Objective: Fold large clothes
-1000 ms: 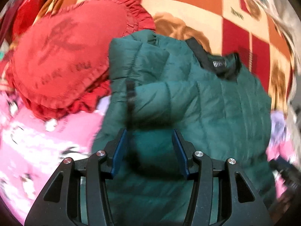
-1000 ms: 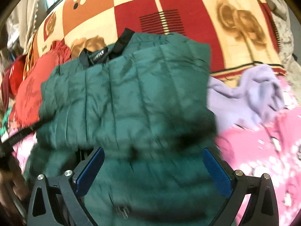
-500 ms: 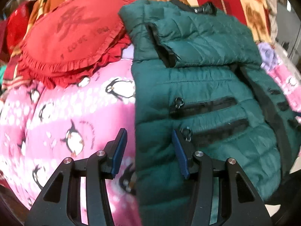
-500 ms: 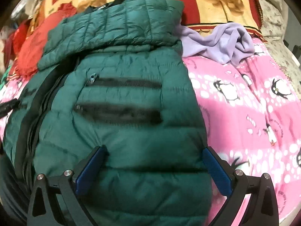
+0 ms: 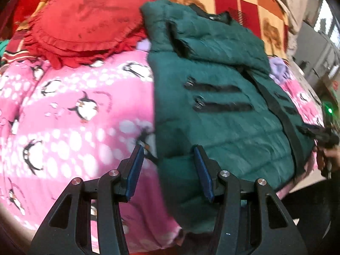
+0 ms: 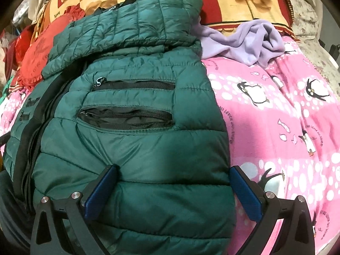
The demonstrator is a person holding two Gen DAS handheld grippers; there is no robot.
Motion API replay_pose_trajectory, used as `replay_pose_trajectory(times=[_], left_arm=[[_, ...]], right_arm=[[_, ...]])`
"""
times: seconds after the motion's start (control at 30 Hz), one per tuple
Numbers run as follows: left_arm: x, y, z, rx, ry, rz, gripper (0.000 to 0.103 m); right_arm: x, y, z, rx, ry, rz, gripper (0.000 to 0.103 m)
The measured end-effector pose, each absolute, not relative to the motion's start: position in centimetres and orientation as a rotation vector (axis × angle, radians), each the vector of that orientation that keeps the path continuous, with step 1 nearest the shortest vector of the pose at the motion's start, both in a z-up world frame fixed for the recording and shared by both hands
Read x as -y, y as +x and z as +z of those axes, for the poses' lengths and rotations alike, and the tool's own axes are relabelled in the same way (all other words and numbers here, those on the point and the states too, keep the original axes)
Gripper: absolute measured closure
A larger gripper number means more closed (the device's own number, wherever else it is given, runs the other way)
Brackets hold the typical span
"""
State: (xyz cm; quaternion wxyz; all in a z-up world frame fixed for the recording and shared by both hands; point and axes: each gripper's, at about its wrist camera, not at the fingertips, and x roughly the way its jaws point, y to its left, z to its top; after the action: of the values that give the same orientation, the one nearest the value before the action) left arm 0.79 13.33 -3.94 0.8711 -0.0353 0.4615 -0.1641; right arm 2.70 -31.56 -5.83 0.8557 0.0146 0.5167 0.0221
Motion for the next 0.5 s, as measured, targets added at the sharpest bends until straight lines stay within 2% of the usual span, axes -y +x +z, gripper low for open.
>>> replay_pose_trajectory(times=[0.07, 0.13, 0.5], left_arm=[[-12.9, 0.5, -4.5, -0.982, -0.096, -0.391, 0.051], [-13.0, 0.5, -5.3, -1.012, -0.122, -0.400, 0.039], [-11.9, -1.6, -6.0, -0.973, -0.192, -0.435, 0.037]], right_arm=[[31.5, 2.6, -5.8, -1.080, 0.028, 0.046, 0.000], [31.5, 2.6, -5.9, -1.076, 0.023, 0.045, 0.000], [32.1, 2.4, -4.2, -1.040, 0.001, 0.039, 0.000]])
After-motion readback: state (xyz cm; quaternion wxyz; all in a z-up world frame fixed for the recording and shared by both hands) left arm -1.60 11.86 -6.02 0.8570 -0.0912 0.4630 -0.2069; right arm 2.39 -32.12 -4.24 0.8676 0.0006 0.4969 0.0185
